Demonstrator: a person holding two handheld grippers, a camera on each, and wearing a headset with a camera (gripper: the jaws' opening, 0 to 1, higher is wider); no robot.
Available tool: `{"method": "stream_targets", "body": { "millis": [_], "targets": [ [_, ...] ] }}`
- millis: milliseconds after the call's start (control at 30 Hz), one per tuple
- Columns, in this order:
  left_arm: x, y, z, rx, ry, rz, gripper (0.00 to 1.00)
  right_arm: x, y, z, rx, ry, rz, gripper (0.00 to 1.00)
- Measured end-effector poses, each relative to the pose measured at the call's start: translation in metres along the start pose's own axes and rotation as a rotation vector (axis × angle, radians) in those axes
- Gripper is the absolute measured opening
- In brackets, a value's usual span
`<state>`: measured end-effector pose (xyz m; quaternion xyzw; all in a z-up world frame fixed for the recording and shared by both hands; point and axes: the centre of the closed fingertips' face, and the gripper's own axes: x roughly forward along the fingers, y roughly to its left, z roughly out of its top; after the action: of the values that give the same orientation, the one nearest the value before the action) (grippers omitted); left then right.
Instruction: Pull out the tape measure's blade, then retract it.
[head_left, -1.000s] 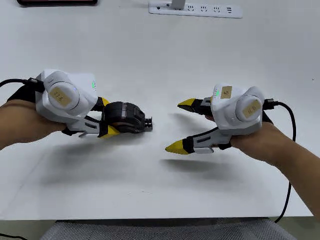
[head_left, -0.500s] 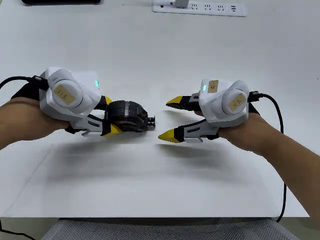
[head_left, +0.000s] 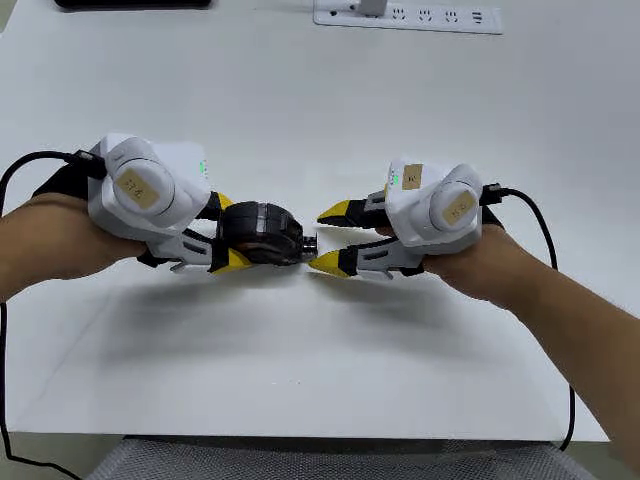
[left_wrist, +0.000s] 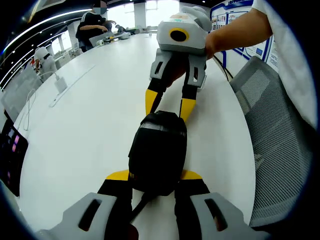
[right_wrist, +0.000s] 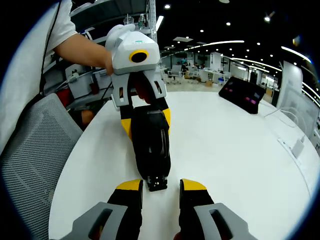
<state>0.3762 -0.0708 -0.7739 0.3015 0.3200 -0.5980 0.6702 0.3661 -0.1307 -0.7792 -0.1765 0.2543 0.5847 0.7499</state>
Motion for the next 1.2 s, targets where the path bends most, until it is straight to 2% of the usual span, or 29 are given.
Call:
{"method": "stream_targets", "body": {
  "millis": [200,633,1200],
  "targets": [
    [0.000,0.000,0.000,-0.002,0.001,-0.004,0.27,0.004,0.001,0.001,-0.019,-0.010,0.018,0.17],
    [0.000,0.000,0.000,-0.005,0.002,-0.007,0.27,0.012,0.005,-0.005,-0.028,-0.002,0.051,0.12],
    [0.000,0.000,0.000,0.001,0.004,-0.004,0.27,0.013,0.005,-0.005,-0.045,-0.002,0.060,0.10]
  ]
}}
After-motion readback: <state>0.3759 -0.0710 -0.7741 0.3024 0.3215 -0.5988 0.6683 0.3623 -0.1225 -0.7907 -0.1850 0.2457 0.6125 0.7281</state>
